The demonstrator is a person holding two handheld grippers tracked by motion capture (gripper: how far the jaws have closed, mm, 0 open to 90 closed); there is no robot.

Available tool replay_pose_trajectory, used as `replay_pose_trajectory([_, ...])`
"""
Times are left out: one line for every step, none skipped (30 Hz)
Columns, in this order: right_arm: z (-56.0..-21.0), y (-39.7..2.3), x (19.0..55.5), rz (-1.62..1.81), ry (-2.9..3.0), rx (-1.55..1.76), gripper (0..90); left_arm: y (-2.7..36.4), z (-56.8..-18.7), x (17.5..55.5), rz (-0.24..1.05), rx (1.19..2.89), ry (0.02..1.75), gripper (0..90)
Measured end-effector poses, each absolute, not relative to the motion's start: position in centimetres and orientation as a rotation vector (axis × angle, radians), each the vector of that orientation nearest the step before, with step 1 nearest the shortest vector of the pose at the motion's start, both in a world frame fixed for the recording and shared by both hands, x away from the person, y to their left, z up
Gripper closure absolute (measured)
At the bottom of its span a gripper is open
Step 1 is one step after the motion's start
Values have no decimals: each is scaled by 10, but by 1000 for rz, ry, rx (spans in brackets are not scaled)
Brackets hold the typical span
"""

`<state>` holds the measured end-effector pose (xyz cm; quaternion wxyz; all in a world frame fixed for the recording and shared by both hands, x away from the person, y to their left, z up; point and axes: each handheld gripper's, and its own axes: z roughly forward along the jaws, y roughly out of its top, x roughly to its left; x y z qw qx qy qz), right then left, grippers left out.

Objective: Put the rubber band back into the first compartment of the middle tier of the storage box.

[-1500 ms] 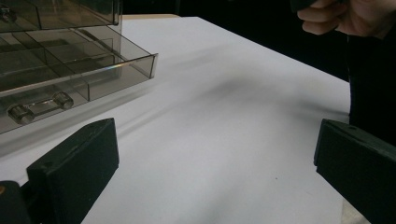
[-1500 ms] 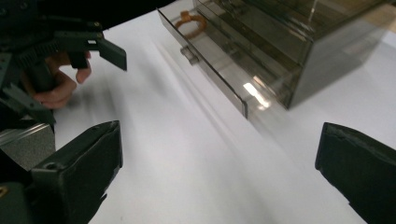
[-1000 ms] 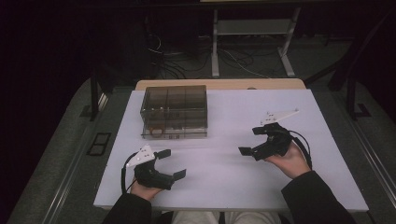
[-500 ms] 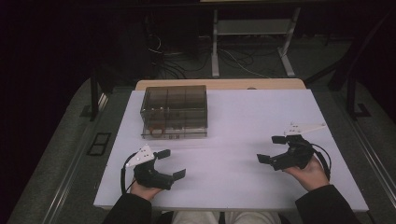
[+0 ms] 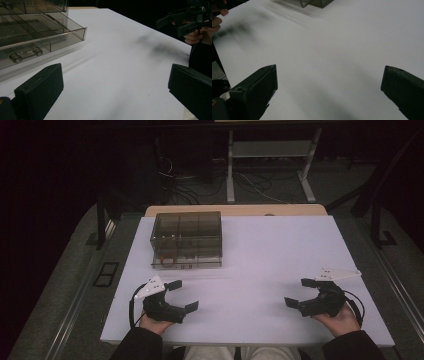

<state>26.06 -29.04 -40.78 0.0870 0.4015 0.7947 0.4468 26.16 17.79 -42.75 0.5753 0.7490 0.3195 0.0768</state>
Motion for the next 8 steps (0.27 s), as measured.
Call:
replay_pose_trajectory([-409, -291, 260, 1333, 2364, 1193, 1, 178, -428, 262, 180, 1755, 748, 0])
replay_pose_trajectory([-410, -292, 259, 1332, 2363, 1195, 1, 178, -428, 262, 180, 1755, 748, 0])
replay_pose_trajectory([-411, -293, 258, 1332, 2359, 1197, 1, 177, -428, 262, 180, 1755, 749, 0])
replay_pose_trajectory([-412, -294, 257, 1333, 2358, 1199, 1, 177, -428, 262, 180, 1754, 749, 0])
replay_pose_trajectory([-411, -295, 256, 1334, 2353, 1210, 1, 177, -428, 262, 180, 1754, 750, 0])
replay_pose_trajectory([-412, -296, 256, 1341, 2349, 1211, 1, 177, -428, 262, 179, 1754, 750, 0])
replay_pose_trajectory([-412, -297, 256, 1346, 2342, 1216, 1, 178, -428, 262, 179, 1755, 752, 0])
replay_pose_trajectory([-412, -297, 255, 1348, 2338, 1215, 1, 178, -428, 262, 178, 1755, 754, 0])
